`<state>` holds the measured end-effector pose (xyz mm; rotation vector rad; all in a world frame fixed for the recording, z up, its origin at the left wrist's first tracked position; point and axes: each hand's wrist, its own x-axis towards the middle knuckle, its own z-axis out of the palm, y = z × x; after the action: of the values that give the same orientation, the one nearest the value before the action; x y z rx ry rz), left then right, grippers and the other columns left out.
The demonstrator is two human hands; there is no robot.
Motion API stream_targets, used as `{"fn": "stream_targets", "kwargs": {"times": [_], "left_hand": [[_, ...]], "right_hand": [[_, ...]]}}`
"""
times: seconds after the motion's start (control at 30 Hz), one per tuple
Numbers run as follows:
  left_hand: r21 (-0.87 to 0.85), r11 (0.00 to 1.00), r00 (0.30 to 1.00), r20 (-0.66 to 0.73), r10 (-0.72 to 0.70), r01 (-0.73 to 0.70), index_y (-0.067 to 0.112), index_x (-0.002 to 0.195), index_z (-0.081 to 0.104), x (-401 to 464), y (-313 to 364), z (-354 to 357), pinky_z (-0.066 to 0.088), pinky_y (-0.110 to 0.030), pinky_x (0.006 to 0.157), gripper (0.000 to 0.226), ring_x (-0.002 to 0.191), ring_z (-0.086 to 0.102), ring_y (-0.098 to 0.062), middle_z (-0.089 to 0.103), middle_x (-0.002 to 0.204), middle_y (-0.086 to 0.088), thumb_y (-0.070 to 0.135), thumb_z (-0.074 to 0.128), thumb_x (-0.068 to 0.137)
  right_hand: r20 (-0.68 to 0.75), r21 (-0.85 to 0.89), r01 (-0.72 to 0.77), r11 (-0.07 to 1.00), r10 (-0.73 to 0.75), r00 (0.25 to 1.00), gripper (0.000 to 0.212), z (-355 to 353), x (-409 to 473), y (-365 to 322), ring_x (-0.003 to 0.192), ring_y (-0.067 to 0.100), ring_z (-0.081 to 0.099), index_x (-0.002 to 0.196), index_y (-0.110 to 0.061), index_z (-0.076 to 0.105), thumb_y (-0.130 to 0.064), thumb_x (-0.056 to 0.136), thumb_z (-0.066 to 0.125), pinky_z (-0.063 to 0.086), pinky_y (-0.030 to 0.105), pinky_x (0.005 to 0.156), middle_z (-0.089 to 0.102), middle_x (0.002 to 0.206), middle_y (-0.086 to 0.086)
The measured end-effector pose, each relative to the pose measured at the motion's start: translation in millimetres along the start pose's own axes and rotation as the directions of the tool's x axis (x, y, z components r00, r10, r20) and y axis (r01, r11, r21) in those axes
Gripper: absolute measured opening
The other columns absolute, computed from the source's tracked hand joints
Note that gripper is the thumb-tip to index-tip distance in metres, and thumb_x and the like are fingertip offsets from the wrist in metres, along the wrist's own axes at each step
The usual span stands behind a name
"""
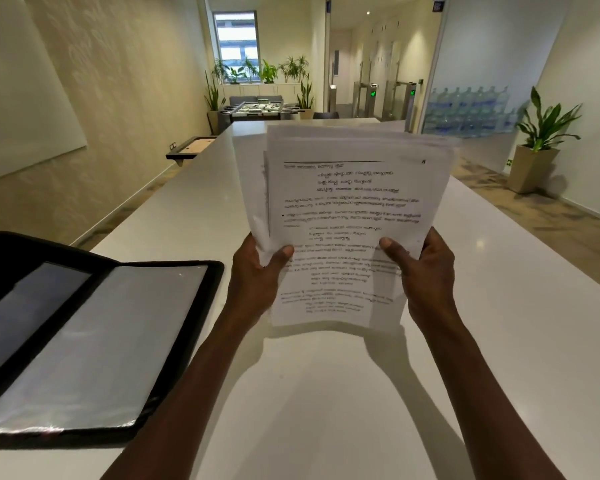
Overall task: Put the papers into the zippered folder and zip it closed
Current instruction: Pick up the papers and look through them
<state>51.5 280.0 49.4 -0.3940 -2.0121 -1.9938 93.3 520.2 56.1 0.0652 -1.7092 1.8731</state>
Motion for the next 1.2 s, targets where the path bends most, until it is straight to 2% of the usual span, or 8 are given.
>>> {"fn": "stream_targets", "kwargs": {"times": [0.13,0.27,0.4,0.57,0.67,0.8,0.97,1.2], "left_hand": [[-0.005,1.000,1.000,0.000,-0.017,0.017,0.025,0.116,0.062,-2,-3,-8,0.059,-0.035,0.080,0.049,0.097,0.071,-0.011,0.073,0.108,0.009,0.044,0.079,0.073],[-0.061,0.996,0.998,0.018,-0.067,0.068,0.032,0.106,0.068,-17,-16,-5,0.060,-0.035,0.074,0.049,0.093,0.073,-0.015,0.075,0.104,0.006,0.043,0.088,0.062],[-0.063,0.995,0.997,0.017,-0.080,0.081,0.034,0.102,0.070,-21,-18,-1,0.060,-0.029,0.069,0.047,0.087,0.074,-0.014,0.076,0.099,0.008,0.048,0.087,0.061],[-0.096,0.994,0.999,0.029,-0.042,0.044,0.033,0.101,0.071,-17,-7,-1,0.060,-0.028,0.069,0.040,0.089,0.074,-0.016,0.076,0.099,0.006,0.043,0.087,0.066],[-0.093,0.995,0.999,0.034,-0.022,0.025,0.033,0.102,0.071,-11,-1,-2,0.060,-0.030,0.070,0.041,0.089,0.074,-0.016,0.076,0.100,0.006,0.041,0.088,0.066],[-0.050,0.993,0.993,0.047,-0.108,0.111,0.032,0.099,0.073,-23,-16,-4,0.061,-0.030,0.067,0.043,0.086,0.074,-0.015,0.077,0.096,0.007,0.043,0.089,0.061],[-0.049,0.991,0.992,0.041,-0.121,0.123,0.031,0.098,0.074,-32,-21,-1,0.060,-0.027,0.065,0.040,0.084,0.075,-0.014,0.077,0.095,0.006,0.040,0.089,0.062],[-0.058,0.985,0.986,0.047,-0.157,0.160,0.032,0.097,0.074,-41,-30,2,0.058,-0.023,0.064,0.037,0.085,0.074,-0.013,0.077,0.095,0.007,0.031,0.090,0.063]], "right_hand": [[0.046,0.043,-0.010,0.999,0.008,0.999,0.036,0,-5,3,0.094,0.020,0.075,0.111,-0.023,0.068,-0.015,0.079,0.081,0.061,0.029,0.073,0.076,0.108,-0.002],[0.114,0.030,-0.133,0.991,0.129,0.985,0.044,5,-25,23,0.097,0.025,0.074,0.111,-0.019,0.063,-0.019,0.073,0.085,0.061,0.039,0.079,0.076,0.108,0.002],[0.159,0.040,-0.134,0.990,0.126,0.979,0.038,9,-34,28,0.097,0.021,0.074,0.113,-0.024,0.065,-0.014,0.080,0.080,0.061,0.031,0.076,0.076,0.110,0.000],[0.170,0.072,-0.119,0.990,0.105,0.980,0.033,8,-30,18,0.095,0.024,0.075,0.111,-0.023,0.069,-0.015,0.080,0.080,0.061,0.032,0.075,0.077,0.108,0.002],[0.194,0.109,-0.099,0.989,0.077,0.978,0.038,8,-23,12,0.097,0.025,0.074,0.112,-0.024,0.069,-0.020,0.077,0.082,0.062,0.034,0.076,0.076,0.111,0.004],[0.208,0.044,-0.166,0.985,0.153,0.966,0.045,7,-35,28,0.096,0.021,0.074,0.111,-0.023,0.069,-0.021,0.070,0.088,0.062,0.032,0.074,0.076,0.109,0.001],[0.174,-0.010,-0.186,0.983,0.184,0.967,0.037,8,-40,35,0.089,0.016,0.076,0.101,-0.032,0.073,-0.026,0.068,0.088,0.059,0.022,0.067,0.078,0.102,-0.004],[0.179,-0.022,-0.219,0.975,0.220,0.959,0.033,8,-49,44,0.089,0.017,0.076,0.098,-0.032,0.076,-0.023,0.069,0.088,0.060,0.023,0.068,0.079,0.100,-0.003]]}}
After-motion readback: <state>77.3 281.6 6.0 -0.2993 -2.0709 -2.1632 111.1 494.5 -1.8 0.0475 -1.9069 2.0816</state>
